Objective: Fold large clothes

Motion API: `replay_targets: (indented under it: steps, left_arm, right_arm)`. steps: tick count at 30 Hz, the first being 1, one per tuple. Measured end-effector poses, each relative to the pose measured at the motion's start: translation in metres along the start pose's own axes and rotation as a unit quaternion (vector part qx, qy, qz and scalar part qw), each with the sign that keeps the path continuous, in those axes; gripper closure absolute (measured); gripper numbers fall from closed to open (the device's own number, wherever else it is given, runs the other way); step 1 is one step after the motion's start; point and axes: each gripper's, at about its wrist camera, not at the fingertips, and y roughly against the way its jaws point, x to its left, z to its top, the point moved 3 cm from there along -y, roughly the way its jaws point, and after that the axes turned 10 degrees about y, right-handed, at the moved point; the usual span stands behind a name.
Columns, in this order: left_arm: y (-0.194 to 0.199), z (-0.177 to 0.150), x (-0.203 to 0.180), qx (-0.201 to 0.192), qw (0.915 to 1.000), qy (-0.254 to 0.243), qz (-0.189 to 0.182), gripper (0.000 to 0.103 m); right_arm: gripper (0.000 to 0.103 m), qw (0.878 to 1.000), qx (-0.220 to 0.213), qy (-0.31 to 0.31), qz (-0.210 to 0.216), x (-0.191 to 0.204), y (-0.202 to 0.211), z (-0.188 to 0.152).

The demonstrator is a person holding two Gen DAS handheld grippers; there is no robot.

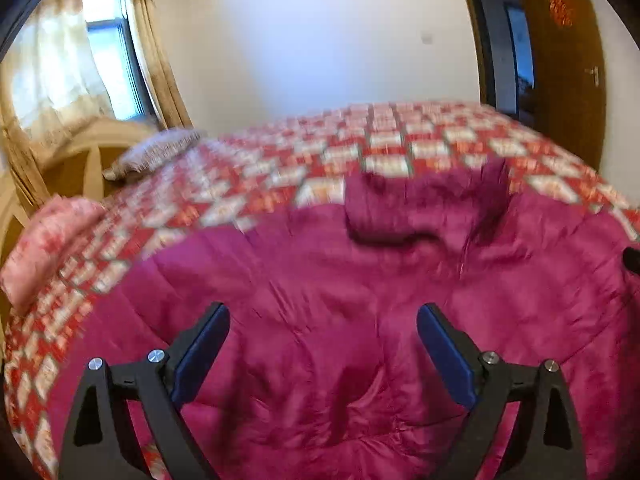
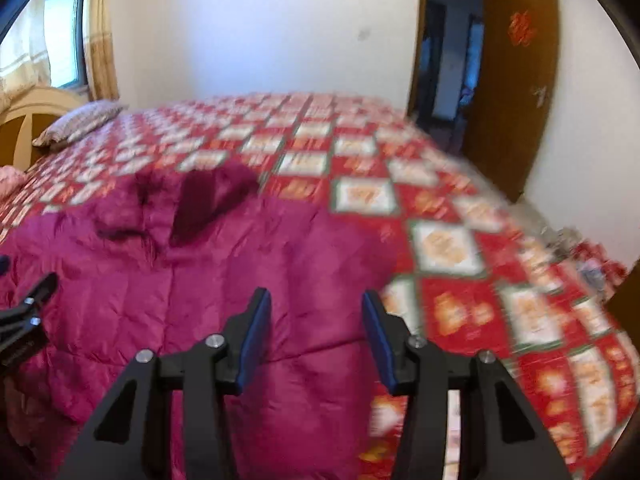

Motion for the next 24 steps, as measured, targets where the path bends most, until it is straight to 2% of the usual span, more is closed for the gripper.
replay_targets:
  steps: [2, 5, 11, 16, 20, 21, 22, 23, 24]
  left_arm:
    - [-0.017, -0.012, 0.003, 0.022, 0.9997, 0.002, 0.009, 0.008]
    - [-0.03, -0.019, 0.011, 0.05, 0.9985, 0.018, -0.01, 0.008]
    - [-0.045, -0.026, 0.008, 0.082, 0.9965, 0.011, -0.01, 0.004]
    - [-0.049, -0.027, 0.009, 0.091, 0.9956, 0.019, -0.015, 0.002]
    - [-0.048, -0.022, 0.009, 0.106, 0.9943, 0.007, -0.009, 0.002]
    - [-0.042, -0.018, 0.013, 0.1, 0.995, 0.008, -0.004, 0.002]
    - [-0.028, -0.013, 0.021, 0.074, 0.9971, 0.015, -0.004, 0.002]
    - [-0.017, -0.009, 0.028, 0.055, 0.9982, 0.022, -0.005, 0.002]
    - [-0.007, -0.008, 0.035, 0.041, 0.9988, 0.028, -0.005, 0.002]
  right_arm:
    - [0.055, 1.0, 0.015, -0.004, -0.005, 0.002, -0.016, -0.017]
    - [0.055, 0.999, 0.018, -0.028, 0.005, 0.0, -0.021, -0.038]
    - [0.055, 0.999, 0.031, -0.007, -0.022, 0.007, -0.021, -0.039]
    - [0.055, 0.999, 0.034, -0.009, -0.021, 0.007, -0.026, -0.039]
    - [0.054, 0.999, 0.041, -0.001, -0.025, 0.007, -0.024, -0.034]
    - [0.054, 0.999, 0.041, -0.008, -0.026, 0.005, -0.02, -0.032]
    - [0.052, 0.999, 0.025, -0.03, -0.024, 0.001, -0.005, -0.028]
    - [0.044, 0.999, 0.013, -0.04, -0.023, 0.001, 0.005, -0.026]
    - [0.042, 0.999, 0.002, -0.043, -0.023, 0.004, 0.018, -0.023]
